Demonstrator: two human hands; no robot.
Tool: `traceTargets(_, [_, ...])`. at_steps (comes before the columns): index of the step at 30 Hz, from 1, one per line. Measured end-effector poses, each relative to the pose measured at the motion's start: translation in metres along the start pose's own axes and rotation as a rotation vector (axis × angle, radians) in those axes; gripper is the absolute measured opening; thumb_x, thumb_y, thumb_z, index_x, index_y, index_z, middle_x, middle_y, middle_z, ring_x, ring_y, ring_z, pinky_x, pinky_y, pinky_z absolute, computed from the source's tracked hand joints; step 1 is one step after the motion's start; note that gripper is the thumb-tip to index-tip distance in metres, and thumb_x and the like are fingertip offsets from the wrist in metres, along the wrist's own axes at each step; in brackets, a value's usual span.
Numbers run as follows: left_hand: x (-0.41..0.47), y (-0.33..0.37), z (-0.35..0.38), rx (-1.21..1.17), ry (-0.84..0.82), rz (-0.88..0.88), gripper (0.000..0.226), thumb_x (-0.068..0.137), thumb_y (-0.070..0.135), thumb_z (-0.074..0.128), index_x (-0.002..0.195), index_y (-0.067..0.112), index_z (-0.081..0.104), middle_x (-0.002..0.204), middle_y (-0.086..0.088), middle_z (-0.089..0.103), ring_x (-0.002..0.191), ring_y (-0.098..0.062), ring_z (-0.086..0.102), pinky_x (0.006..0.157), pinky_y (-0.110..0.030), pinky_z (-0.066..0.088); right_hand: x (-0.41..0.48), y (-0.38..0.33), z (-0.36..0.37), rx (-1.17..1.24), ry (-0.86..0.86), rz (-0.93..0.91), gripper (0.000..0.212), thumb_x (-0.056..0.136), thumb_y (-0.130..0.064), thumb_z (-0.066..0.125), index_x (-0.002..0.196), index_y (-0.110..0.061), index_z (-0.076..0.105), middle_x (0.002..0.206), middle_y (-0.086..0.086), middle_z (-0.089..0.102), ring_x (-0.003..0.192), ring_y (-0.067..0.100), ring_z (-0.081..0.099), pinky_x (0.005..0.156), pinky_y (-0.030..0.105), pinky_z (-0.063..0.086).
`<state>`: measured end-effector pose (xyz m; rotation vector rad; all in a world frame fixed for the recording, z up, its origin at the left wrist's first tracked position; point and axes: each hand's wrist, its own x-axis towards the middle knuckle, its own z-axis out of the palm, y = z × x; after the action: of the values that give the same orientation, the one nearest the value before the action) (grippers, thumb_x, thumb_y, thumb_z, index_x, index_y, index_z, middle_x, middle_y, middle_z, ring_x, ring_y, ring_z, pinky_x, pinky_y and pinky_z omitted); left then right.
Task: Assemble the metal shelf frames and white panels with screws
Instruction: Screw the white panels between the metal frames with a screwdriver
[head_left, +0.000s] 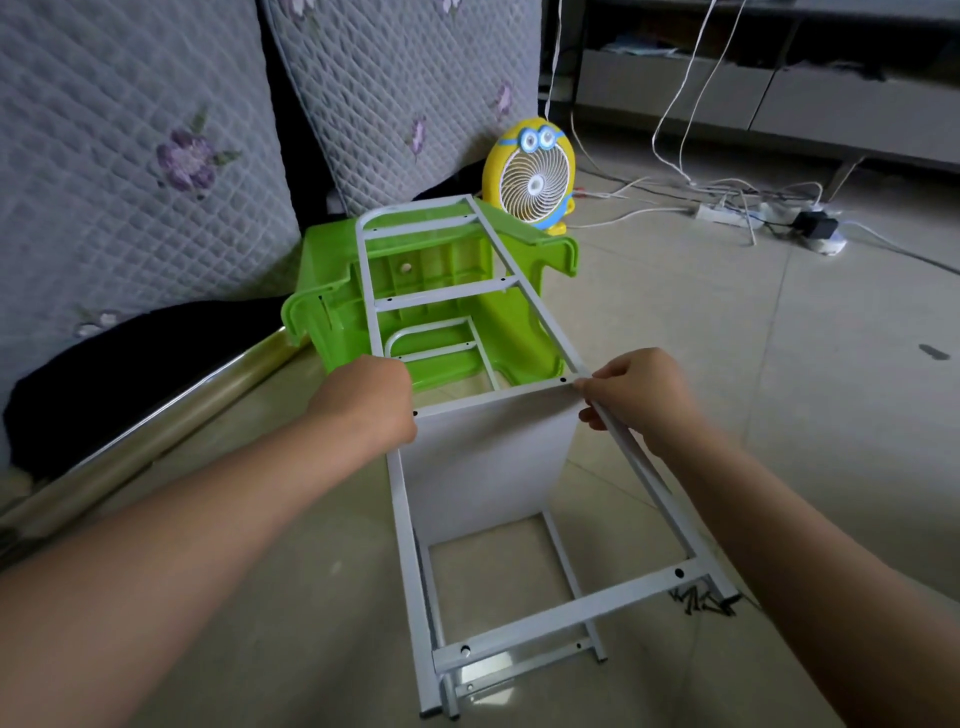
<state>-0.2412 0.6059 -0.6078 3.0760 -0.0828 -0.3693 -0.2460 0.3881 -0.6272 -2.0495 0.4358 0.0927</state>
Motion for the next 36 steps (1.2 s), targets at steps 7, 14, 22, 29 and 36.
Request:
traceTargets(7, [-0.003, 0.002, 0.001, 0.02, 0.019, 0.014, 0.019, 0.08, 0.01, 0.057, 0.064, 0.008, 0.048, 0.061, -0.009, 0.043, 0.084, -0.031, 0.061, 0.057, -0.029, 0.039, 0.002, 0.001, 0.0, 0.003, -0.005, 0.011, 0.022, 0.083, -0.008, 0.065, 0.086, 0.013, 0.06, 0.062, 0.015, 0.061, 0.051, 0.018, 0.061, 0.061, 0.032, 0.056])
traceTargets(14, [-0.007, 0.005, -0.003, 0.159, -0.024, 0.011, 0.013, 0.083, 0.009, 0.053, 0.089, 0.002, 0.062, 0.096, -0.015, 0.062, 0.096, -0.03, 0.061, 0.071, -0.034, 0.049, 0.002, 0.005, 0.001, 0.017, -0.011, 0.007, 0.021, 0.083, -0.01, 0.065, 0.085, 0.011, 0.061, 0.062, 0.014, 0.062, 0.049, 0.014, 0.061, 0.059, 0.03, 0.056])
traceTargets(22, [0.007, 0.051, -0.002, 0.118, 0.118, 0.225, 0.031, 0.087, 0.028, 0.059, 0.112, 0.011, 0.064, 0.117, -0.011, 0.06, 0.112, -0.031, 0.055, 0.086, -0.037, 0.047, 0.002, 0.019, -0.007, 0.108, -0.067, -0.029, 0.038, 0.092, -0.021, 0.054, 0.088, 0.017, 0.06, 0.072, 0.018, 0.061, 0.049, 0.012, 0.063, 0.058, 0.026, 0.054])
traceTargets(29, [0.011, 0.083, 0.004, -0.016, 0.188, 0.364, 0.023, 0.084, 0.013, 0.053, 0.065, 0.002, 0.047, 0.068, -0.019, 0.042, 0.088, -0.039, 0.054, 0.064, -0.036, 0.038, 0.018, 0.062, -0.038, 0.127, -0.015, 0.089, 0.021, 0.094, -0.017, 0.048, 0.089, 0.0, 0.06, 0.069, 0.005, 0.058, 0.057, 0.014, 0.057, 0.055, 0.021, 0.051])
traceTargets(36, [0.009, 0.091, 0.01, 0.189, 0.224, 0.397, 0.025, 0.091, 0.019, 0.045, 0.088, -0.001, 0.059, 0.096, -0.019, 0.055, 0.1, -0.036, 0.052, 0.066, -0.034, 0.035, 0.037, 0.172, -0.044, -0.565, -0.064, 0.166, 0.021, 0.089, -0.014, 0.049, 0.081, 0.001, 0.062, 0.081, 0.014, 0.064, 0.078, 0.027, 0.059, 0.061, 0.027, 0.041])
